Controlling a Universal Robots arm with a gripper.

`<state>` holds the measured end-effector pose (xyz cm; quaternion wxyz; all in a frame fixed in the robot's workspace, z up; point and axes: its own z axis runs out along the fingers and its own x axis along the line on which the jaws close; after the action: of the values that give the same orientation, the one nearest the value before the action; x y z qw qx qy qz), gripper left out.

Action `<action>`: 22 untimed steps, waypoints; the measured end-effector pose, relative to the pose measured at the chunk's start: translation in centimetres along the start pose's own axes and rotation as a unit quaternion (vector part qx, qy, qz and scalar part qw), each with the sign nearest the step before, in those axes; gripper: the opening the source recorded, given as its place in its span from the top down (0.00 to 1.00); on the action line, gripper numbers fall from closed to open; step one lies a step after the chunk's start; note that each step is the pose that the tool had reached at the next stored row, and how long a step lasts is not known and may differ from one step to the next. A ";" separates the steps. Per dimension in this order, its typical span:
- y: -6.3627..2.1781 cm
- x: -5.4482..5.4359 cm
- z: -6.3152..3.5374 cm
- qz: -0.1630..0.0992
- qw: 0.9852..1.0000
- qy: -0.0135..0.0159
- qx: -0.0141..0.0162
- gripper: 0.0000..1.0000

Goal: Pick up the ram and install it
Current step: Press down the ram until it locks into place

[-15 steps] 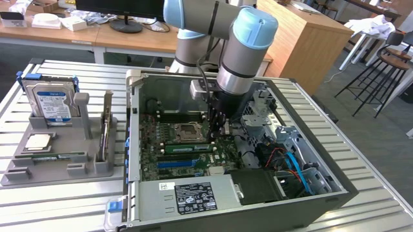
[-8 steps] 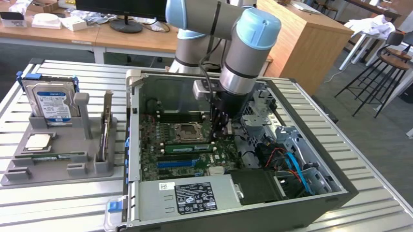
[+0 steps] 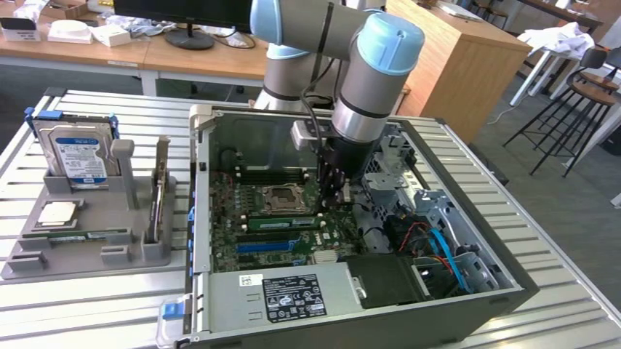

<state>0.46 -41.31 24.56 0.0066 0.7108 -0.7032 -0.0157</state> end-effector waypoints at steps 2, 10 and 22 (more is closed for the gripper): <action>0.00 0.1 0.00 0.000 1.000 0.000 0.000 0.90; -0.02 0.2 0.28 0.000 1.000 0.000 0.001 0.90; -0.03 -0.2 0.72 0.000 1.000 0.000 0.001 0.90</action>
<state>0.46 -41.14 23.85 0.0057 0.7109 -0.7031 -0.0148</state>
